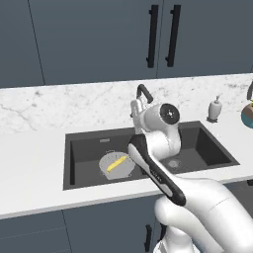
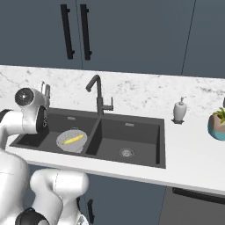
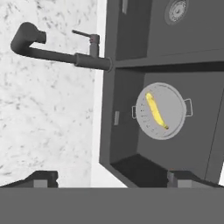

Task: Put the colander in the sink, put the banana in the colander, and turn on the sink faucet and pour water over the colander.

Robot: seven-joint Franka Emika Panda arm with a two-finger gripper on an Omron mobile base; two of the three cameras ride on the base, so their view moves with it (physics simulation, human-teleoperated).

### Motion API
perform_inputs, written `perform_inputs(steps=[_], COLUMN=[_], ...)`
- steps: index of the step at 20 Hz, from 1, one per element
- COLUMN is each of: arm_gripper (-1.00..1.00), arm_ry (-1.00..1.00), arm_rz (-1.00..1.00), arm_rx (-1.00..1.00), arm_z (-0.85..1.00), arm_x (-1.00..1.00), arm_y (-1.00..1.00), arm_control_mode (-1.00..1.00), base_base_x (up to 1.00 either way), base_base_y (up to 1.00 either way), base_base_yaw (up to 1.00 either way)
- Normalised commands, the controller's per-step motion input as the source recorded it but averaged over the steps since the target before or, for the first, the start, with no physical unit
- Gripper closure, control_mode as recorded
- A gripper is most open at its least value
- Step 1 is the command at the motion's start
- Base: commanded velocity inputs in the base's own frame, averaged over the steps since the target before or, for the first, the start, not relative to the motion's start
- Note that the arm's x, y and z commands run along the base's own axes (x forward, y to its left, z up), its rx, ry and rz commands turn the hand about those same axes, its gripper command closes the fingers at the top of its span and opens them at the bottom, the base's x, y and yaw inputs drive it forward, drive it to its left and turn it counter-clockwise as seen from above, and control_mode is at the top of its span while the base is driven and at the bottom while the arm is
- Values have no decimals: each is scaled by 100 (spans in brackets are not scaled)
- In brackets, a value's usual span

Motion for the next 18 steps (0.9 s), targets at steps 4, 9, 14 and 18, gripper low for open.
perform_inputs(steps=[4,9,14,18], arm_gripper=[-100,-100,-100,-100], arm_ry=[-33,-35,-32,-22], arm_rz=[1,9,19,25], arm_rx=[30,29,21,12], arm_z=[4,7,13,16], arm_x=[-38,-23,-11,-19], arm_y=[-100,-98,-83,-66], arm_control_mode=[-100,-100,-100,-100], base_base_x=[0,0,0,0], base_base_y=[0,0,0,0], base_base_yaw=[0,0,0,0])
